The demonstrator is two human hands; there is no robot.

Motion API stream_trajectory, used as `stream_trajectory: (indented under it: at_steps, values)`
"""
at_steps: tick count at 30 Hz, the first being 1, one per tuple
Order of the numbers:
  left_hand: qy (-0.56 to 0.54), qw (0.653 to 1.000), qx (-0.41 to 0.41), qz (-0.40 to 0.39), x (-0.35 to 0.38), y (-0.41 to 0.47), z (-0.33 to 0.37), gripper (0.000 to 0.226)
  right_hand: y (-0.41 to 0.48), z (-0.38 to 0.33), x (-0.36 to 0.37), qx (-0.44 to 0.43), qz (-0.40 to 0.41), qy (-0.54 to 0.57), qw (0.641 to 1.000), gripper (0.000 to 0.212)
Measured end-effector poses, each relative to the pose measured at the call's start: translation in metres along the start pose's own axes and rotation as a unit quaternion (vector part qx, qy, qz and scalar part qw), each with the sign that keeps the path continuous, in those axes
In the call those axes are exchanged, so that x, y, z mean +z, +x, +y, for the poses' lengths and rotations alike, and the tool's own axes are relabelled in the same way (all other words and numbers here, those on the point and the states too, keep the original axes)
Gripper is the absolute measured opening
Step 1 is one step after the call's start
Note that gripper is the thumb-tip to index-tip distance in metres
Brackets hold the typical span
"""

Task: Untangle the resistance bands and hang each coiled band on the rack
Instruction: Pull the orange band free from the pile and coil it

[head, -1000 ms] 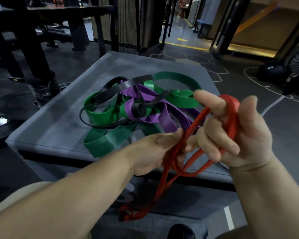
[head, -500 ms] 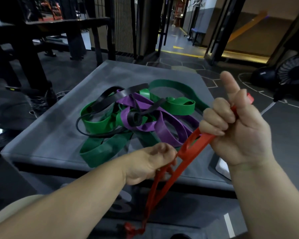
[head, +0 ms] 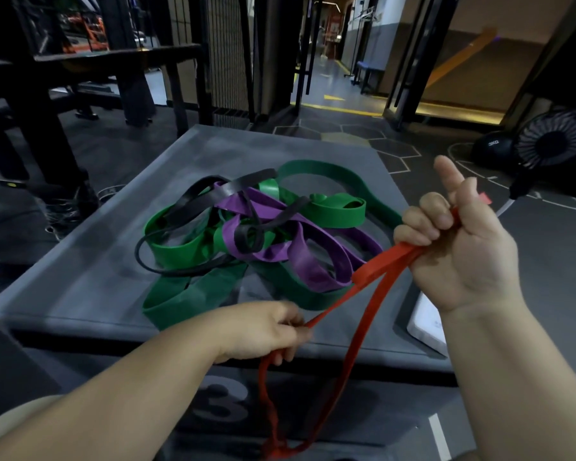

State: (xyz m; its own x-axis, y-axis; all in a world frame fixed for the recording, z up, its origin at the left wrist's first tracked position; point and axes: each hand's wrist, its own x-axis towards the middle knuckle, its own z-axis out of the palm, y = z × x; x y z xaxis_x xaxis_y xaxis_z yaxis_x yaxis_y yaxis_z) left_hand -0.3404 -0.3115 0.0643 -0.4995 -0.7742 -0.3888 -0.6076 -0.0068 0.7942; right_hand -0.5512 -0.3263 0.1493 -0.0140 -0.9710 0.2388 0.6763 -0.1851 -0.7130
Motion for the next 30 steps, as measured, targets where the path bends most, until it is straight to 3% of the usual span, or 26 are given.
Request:
stream_trajectory:
  at_steps: [4,9,14,18,22,24,26,30]
  values:
    - [-0.071,0.997,0.035,0.021,-0.001,-0.002,0.004,0.01,0.002,-0.001,-0.003,-0.005,0.033,0.011,0.999,0.024]
    - [-0.125,0.99,0.029,0.057,0.001,-0.006,0.011,0.023,0.0,-0.003,-0.004,0.007,0.037,0.006,0.999,0.024]
    - [-0.197,0.975,0.067,0.077,0.003,-0.009,0.018,0.022,-0.005,0.006,0.003,0.025,0.033,-0.08,0.996,0.024]
    - [-0.192,0.973,0.104,0.075,0.004,-0.012,0.029,0.016,-0.014,0.03,0.009,0.041,-0.003,-0.188,0.981,0.024]
    - [-0.15,0.984,0.097,0.01,0.001,-0.016,0.031,0.032,-0.02,0.047,0.005,0.067,-0.074,-0.253,0.962,0.06]
    - [-0.155,0.983,0.092,0.023,0.003,-0.016,0.031,0.03,-0.022,0.051,0.002,0.073,-0.102,-0.291,0.949,0.067]
    - [-0.192,0.976,0.091,0.048,0.004,-0.015,0.031,0.025,-0.023,0.055,0.001,0.068,-0.112,-0.342,0.931,0.058]
    - [-0.228,0.967,0.089,0.068,0.003,-0.017,0.034,0.016,-0.027,0.065,0.0,0.039,-0.101,-0.44,0.891,0.016]
